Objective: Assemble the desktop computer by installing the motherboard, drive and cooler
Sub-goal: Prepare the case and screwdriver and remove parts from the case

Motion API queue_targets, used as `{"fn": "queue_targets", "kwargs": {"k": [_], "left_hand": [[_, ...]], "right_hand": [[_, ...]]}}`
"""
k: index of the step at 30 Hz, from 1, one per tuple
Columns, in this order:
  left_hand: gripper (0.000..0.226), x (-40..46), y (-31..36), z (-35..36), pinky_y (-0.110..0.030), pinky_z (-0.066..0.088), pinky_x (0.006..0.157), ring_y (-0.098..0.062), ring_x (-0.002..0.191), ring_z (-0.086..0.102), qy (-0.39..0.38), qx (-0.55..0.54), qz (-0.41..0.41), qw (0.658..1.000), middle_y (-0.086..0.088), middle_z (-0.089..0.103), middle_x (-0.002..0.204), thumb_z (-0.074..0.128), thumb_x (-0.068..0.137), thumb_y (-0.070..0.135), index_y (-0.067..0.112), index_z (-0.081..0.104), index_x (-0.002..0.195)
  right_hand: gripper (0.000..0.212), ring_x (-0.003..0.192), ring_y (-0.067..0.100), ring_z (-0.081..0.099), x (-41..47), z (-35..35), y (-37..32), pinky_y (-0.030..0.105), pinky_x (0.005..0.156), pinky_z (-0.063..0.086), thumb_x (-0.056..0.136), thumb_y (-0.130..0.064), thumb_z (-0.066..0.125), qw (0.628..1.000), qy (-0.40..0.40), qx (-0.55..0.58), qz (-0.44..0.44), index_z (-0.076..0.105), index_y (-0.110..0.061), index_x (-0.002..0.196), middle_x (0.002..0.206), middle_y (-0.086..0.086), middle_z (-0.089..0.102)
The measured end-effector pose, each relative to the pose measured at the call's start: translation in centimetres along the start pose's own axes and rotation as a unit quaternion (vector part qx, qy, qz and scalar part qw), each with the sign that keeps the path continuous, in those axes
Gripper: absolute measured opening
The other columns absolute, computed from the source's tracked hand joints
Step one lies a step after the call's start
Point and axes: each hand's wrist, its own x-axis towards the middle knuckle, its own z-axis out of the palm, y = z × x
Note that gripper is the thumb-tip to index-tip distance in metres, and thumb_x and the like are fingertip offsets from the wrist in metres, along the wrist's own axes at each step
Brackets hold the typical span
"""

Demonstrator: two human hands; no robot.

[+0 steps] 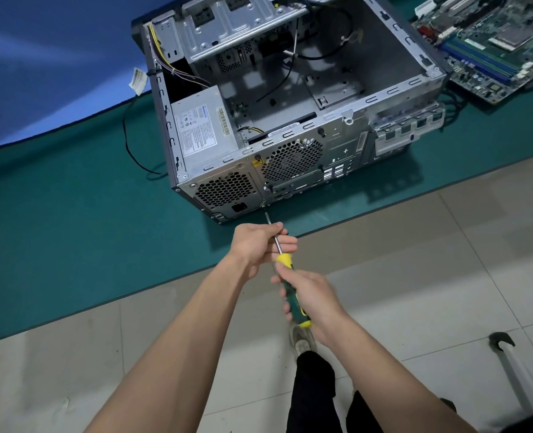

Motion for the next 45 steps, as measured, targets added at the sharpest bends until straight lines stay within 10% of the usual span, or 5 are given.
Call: {"fn": "queue_targets", "kwargs": {"k": [3,8,13,18,45], "left_hand": [[0.018,0.0,0.2,-0.2,-0.028,0.058,0.052,-0.019,0.053,0.068,-0.005,-0.005,0.002,1.0,-0.013,0.07,0.063,0.055,0.093,0.01,-0.003,0.06,0.082],[0.018,0.2,0.3,-0.2,-0.031,0.059,0.057,-0.021,0.056,0.069,-0.014,0.021,-0.004,1.0,-0.015,0.07,0.066,0.053,0.094,0.01,-0.004,0.059,0.083],[0.021,0.2,0.3,-0.7,-0.033,0.058,0.061,-0.021,0.06,0.07,-0.038,0.016,0.0,0.999,-0.014,0.071,0.07,0.048,0.097,0.012,-0.004,0.059,0.087],[0.02,0.1,0.3,-0.1,-0.03,0.059,0.056,-0.021,0.057,0.07,-0.018,0.015,0.002,1.0,-0.014,0.071,0.067,0.049,0.096,0.01,-0.004,0.058,0.085],[0.019,0.8,0.2,0.2,-0.028,0.057,0.052,-0.021,0.055,0.069,-0.007,-0.029,0.012,0.999,-0.015,0.07,0.064,0.052,0.095,0.008,-0.005,0.059,0.083]], "right_hand": [[0.04,0.04,0.01,0.047,-0.6,-0.3,-0.5,0.018,0.036,0.036,0.09,-0.047,0.055,0.978,-0.119,0.149,0.084,0.07,-0.01,0.082,0.058,-0.001,0.053],[0.026,0.048,0.01,0.061,0.0,0.5,0.4,0.022,0.047,0.04,0.086,-0.034,0.067,0.984,0.093,-0.131,-0.078,0.061,-0.013,0.072,0.066,-0.001,0.06],[0.033,0.041,0.011,0.05,-0.8,0.0,-0.4,0.019,0.038,0.039,0.092,-0.037,0.057,0.983,-0.082,0.153,0.054,0.069,-0.008,0.08,0.059,-0.001,0.057],[0.031,0.047,0.014,0.051,0.3,0.2,0.0,0.025,0.047,0.037,0.089,-0.04,0.061,0.979,0.095,-0.164,-0.073,0.059,-0.013,0.073,0.06,-0.002,0.056],[0.036,0.041,0.013,0.05,0.2,0.3,-0.3,0.021,0.041,0.039,0.089,-0.042,0.06,1.0,-0.014,-0.015,-0.005,0.069,-0.008,0.086,0.057,0.001,0.057]]}}
